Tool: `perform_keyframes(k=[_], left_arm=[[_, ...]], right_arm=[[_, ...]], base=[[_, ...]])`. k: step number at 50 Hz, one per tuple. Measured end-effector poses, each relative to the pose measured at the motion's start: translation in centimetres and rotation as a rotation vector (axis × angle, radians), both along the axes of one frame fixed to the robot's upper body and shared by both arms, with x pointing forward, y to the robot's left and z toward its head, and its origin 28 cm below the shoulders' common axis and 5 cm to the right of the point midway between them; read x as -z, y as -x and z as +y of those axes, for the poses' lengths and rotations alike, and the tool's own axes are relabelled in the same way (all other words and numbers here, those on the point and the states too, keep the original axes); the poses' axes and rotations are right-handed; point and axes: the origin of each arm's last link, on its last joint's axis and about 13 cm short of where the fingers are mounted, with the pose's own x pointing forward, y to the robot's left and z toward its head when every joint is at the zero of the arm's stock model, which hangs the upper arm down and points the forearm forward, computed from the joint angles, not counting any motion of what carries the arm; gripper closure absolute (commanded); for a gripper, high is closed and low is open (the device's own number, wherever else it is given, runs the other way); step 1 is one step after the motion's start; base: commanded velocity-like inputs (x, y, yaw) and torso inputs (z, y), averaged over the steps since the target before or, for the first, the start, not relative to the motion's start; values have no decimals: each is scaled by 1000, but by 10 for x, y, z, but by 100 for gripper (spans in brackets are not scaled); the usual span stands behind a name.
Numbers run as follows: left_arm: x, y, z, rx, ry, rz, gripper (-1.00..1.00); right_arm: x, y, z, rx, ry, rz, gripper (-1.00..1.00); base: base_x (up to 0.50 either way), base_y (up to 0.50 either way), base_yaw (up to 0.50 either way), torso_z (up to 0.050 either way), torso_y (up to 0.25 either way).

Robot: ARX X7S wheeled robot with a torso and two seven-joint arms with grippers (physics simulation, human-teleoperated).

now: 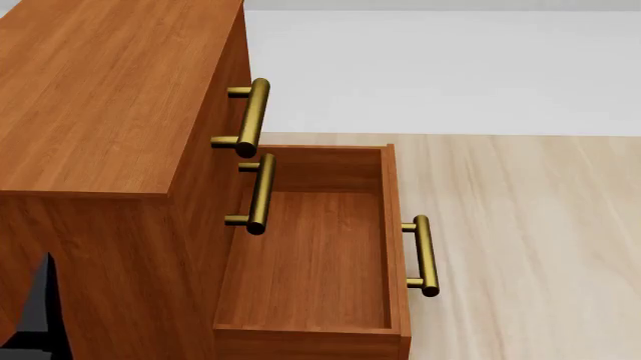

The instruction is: Put the wine bottle in the bottom drawer of the cabinet.

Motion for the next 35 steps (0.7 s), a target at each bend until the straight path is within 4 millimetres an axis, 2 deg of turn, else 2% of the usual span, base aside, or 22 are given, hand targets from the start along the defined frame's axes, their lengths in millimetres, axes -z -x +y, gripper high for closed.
perform_keyframes(k=[35], left_arm=[[2,0,0,2,0,4,-100]], right_arm=[[12,-1,-6,30,-18,23,-100]], base=[[0,0,0,0,0]])
